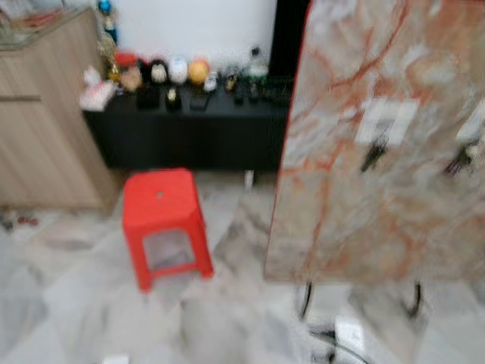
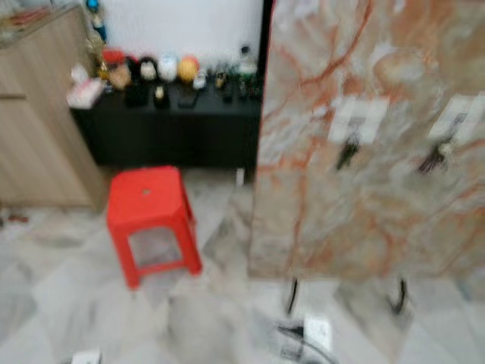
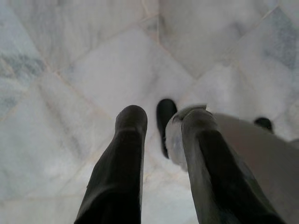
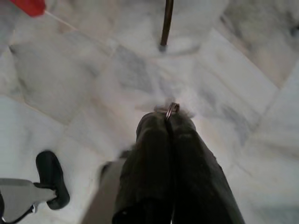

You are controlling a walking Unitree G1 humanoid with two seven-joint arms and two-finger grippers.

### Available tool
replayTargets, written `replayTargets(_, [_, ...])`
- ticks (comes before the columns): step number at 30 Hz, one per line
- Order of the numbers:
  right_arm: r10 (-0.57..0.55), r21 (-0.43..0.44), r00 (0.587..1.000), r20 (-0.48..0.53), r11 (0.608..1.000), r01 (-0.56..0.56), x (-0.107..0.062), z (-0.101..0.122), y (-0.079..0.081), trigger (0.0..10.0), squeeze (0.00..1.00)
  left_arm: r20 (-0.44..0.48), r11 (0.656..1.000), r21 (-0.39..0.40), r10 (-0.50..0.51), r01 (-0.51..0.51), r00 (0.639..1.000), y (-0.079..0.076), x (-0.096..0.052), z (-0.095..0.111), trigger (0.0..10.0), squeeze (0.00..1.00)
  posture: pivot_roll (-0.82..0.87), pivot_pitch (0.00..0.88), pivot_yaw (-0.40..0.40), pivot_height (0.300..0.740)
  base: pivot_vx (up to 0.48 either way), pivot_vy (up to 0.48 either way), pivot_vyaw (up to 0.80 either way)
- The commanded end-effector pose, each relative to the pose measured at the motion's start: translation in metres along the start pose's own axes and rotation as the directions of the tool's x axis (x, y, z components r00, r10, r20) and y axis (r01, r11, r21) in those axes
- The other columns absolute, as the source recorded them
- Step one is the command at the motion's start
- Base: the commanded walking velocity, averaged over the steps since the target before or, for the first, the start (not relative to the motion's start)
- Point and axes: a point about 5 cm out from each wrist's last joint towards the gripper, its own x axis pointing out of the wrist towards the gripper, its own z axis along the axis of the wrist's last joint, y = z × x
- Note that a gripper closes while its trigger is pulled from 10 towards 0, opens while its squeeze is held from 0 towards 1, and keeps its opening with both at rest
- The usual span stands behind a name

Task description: Hang keys on a hook

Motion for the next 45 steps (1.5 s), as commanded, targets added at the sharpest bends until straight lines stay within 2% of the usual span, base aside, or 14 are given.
replayTargets(1, [-0.031, 0.002, 1.000, -0.003, 1.000, 0.031, 0.000, 0.000, -0.009, 10.0, 0.00, -0.017, 1.000, 0.005, -0.017, 0.017, 1.000, -0.005, 0.000, -0.003, 10.0, 0.00, -0.10, 0.000, -0.020, 0.740, 0.000, -0.368, 0.00])
replayTargets(6, [-0.043, 0.002, 0.999, -0.007, 0.999, 0.043, 0.000, -0.002, -0.017, 10.0, 0.00, -0.015, 1.000, 0.004, -0.017, 0.017, 1.000, -0.006, 0.000, -0.003, 10.0, 0.00, -0.10, 0.000, -0.023, 0.740, 0.000, -0.368, 0.00])
replayTargets(27, [-0.080, 0.028, 0.997, 0.024, 0.996, 0.079, 0.000, 0.002, -0.023, 10.0, 0.00, -0.015, 1.000, 0.009, -0.022, 0.022, 1.000, -0.006, 0.000, -0.002, 10.0, 0.00, -0.11, 0.000, -0.017, 0.740, 0.000, -0.366, 0.00])
replayTargets(30, [-0.095, 0.042, 0.995, 0.034, 0.995, 0.094, 0.000, 0.004, -0.028, 10.0, 0.00, -0.015, 1.000, 0.009, -0.021, 0.021, 1.000, -0.005, 0.000, -0.002, 10.0, 0.00, -0.11, 0.000, -0.017, 0.740, 0.000, -0.364, 0.00])
replayTargets(34, [-0.196, 0.106, 0.975, 0.109, 0.977, 0.185, -0.003, 0.023, -0.067, 10.0, 0.00, -0.015, 1.000, 0.007, -0.017, 0.017, 1.000, -0.005, 0.000, -0.002, 10.0, 0.00, -0.11, 0.000, -0.013, 0.740, 0.000, -0.274, 0.00])
replayTargets(35, [-0.272, 0.122, 0.949, 0.159, 0.959, 0.255, -0.006, 0.037, -0.085, 10.0, 0.00, -0.018, 1.000, 0.011, -0.010, 0.010, 1.000, -0.004, 0.000, -0.003, 10.0, 0.00, -0.11, 0.000, -0.013, 0.740, 0.000, 0.000, 0.00])
replayTargets(36, [-0.272, 0.122, 0.949, 0.159, 0.959, 0.255, -0.006, 0.037, -0.085, 10.0, 0.00, -0.018, 1.000, 0.011, -0.010, 0.010, 1.000, -0.004, 0.000, -0.003, 10.0, 0.00, -0.11, 0.000, -0.013, 0.740, 0.000, 0.000, 0.00])
replayTargets(37, [-0.365, 0.151, 0.907, 0.211, 0.929, 0.338, -0.009, 0.054, -0.098, 10.0, 0.00, -0.019, 1.000, 0.011, -0.008, 0.008, 1.000, -0.003, 0.000, -0.003, 10.0, 0.00, -0.11, 0.000, -0.009, 0.740, 0.000, 0.000, 0.00])
replayTargets(38, [-0.365, 0.151, 0.907, 0.211, 0.929, 0.338, -0.009, 0.054, -0.098, 10.0, 0.00, -0.019, 1.000, 0.011, -0.008, 0.008, 1.000, -0.003, 0.000, -0.003, 10.0, 0.00, -0.11, 0.000, -0.009, 0.740, 0.000, 0.000, 0.00])
replayTargets(41, [-0.475, 0.176, 0.829, 0.297, 0.880, 0.441, -0.016, 0.082, -0.111, 10.0, 0.00, -0.018, 1.000, 0.010, -0.011, 0.011, 1.000, -0.003, 0.000, -0.003, 10.0, 0.00, -0.12, 0.000, -0.009, 0.740, 0.000, 0.000, 0.00])
replayTargets(42, [-0.532, 0.152, 0.772, 0.348, 0.844, 0.514, -0.020, 0.095, -0.116, 10.0, 0.00, -0.018, 1.000, 0.011, -0.011, 0.011, 1.000, -0.003, 0.000, -0.003, 10.0, 0.00, -0.12, 0.000, -0.010, 0.740, 0.000, 0.000, 0.00])
replayTargets(45, [-0.648, 0.190, 0.609, 0.458, 0.740, 0.645, -0.034, 0.128, -0.125, 10.0, 0.00, -0.016, 1.000, 0.010, -0.011, 0.011, 1.000, -0.003, 0.000, -0.002, 10.0, 0.00, -0.12, 0.000, -0.008, 0.740, 0.000, 0.000, 0.00])
